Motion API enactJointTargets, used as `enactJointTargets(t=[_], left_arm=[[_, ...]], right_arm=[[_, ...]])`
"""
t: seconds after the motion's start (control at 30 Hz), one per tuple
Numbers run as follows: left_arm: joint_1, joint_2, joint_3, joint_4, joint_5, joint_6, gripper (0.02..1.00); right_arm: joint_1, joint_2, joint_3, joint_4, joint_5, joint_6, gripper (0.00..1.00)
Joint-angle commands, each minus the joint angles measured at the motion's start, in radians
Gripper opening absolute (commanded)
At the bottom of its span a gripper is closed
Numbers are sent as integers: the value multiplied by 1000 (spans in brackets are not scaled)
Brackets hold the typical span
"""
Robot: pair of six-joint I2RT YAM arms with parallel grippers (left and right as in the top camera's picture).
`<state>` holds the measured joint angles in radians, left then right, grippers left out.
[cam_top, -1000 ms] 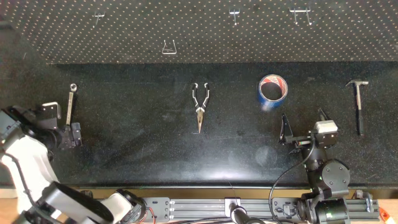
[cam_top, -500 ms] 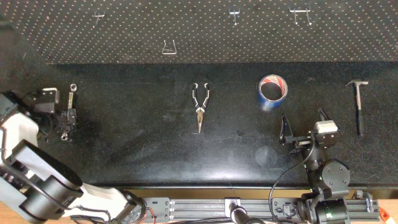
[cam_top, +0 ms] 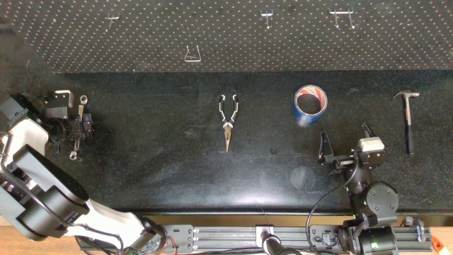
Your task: Place Tools Onto Pegboard
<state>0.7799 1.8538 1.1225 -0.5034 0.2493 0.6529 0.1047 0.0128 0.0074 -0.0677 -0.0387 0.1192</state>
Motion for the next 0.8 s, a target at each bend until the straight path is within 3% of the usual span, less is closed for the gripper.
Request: enactJointTargets(t=[0.03, 0.07, 0.1, 0.13, 0.17, 0.2, 0.23, 0.33, 0.57, 0.8], left_arm=[[3, 45, 21, 3, 48, -10, 993], [3, 50, 21, 3, 51, -10, 993], [3, 51, 21, 3, 51, -10, 930], [3, 51, 21, 3, 51, -10, 691], [3, 51, 21, 3, 51, -9, 533], [3, 51, 21, 3, 51, -10, 417], [3, 51, 21, 3, 51, -10, 384], [3, 51, 21, 3, 60, -10, 29], [3, 37, 21, 10, 58, -57, 29], [3, -154, 20, 29, 58, -126, 29]], right_arm=[[5, -8, -3, -3, 2, 11, 996], [5, -8, -3, -3, 2, 11, 996], [5, -8, -3, -3, 2, 11, 996], [5, -8, -3, -3, 2, 11, 996], [5, -8, -3, -3, 2, 11, 996], [5, -8, -3, -3, 2, 11, 998], [5, -8, -3, -3, 2, 11, 996], [5, -8, -3, -3, 2, 11, 996], [5, -8, -3, -3, 2, 11, 996], [5, -8, -3, -3, 2, 11, 996]])
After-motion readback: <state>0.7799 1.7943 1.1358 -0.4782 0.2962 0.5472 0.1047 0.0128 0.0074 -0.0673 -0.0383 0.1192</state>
